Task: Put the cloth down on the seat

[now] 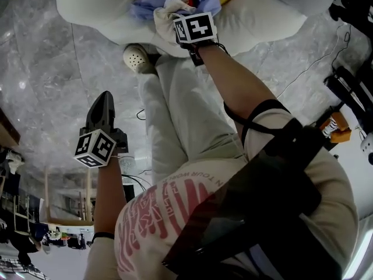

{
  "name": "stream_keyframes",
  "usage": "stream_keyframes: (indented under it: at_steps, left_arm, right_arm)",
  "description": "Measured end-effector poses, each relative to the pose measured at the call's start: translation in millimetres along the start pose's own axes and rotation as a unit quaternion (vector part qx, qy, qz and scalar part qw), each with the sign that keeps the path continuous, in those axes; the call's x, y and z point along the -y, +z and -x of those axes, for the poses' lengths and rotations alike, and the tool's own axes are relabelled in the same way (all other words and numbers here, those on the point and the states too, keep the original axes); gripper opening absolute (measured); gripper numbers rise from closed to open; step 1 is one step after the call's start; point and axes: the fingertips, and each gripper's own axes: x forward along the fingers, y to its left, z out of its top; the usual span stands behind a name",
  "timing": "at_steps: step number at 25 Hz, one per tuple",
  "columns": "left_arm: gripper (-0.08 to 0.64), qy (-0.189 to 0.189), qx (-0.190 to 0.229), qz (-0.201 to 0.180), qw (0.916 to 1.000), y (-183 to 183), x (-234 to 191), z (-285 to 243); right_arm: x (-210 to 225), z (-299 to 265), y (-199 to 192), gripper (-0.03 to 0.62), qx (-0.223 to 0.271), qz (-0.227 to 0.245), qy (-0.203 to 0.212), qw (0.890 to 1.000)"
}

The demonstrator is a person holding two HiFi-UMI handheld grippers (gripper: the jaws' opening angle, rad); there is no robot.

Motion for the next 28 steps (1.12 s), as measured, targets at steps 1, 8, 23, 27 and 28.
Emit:
stream_keyframes:
  at_steps: [1, 8, 23, 27, 28]
  left_arm:
    - [0.011, 0.001, -0.001, 0.000, 1.0000, 0, -2, 1]
    - [0.011, -0.003, 0.010, -0.012, 0.9999, 6, -12, -3]
    - [0.011, -0.015, 0.029, -0.079, 0.9963, 17, -13, -6]
    - [0.011, -0.008, 0.019, -0.074, 0.9970, -1, -7, 11]
    - [0.011, -0.007, 0.019, -0.073, 0.9971, -3, -5, 16]
  right_arm:
    - [-1, -2, 0, 0.051, 0.001, 0.000, -0.001, 1.000]
    - [0, -12, -2, 0.054, 0.007, 0.013, 0.005, 1.000]
    - [4, 7, -7, 0.236, 0.018, -0.058, -0.014, 0.998]
    - [18, 39, -23, 0.264, 0.031, -0.120, -0.031, 0.992]
    - [22, 48, -26, 0.264, 0.036, -0.136, -0.034, 0.989]
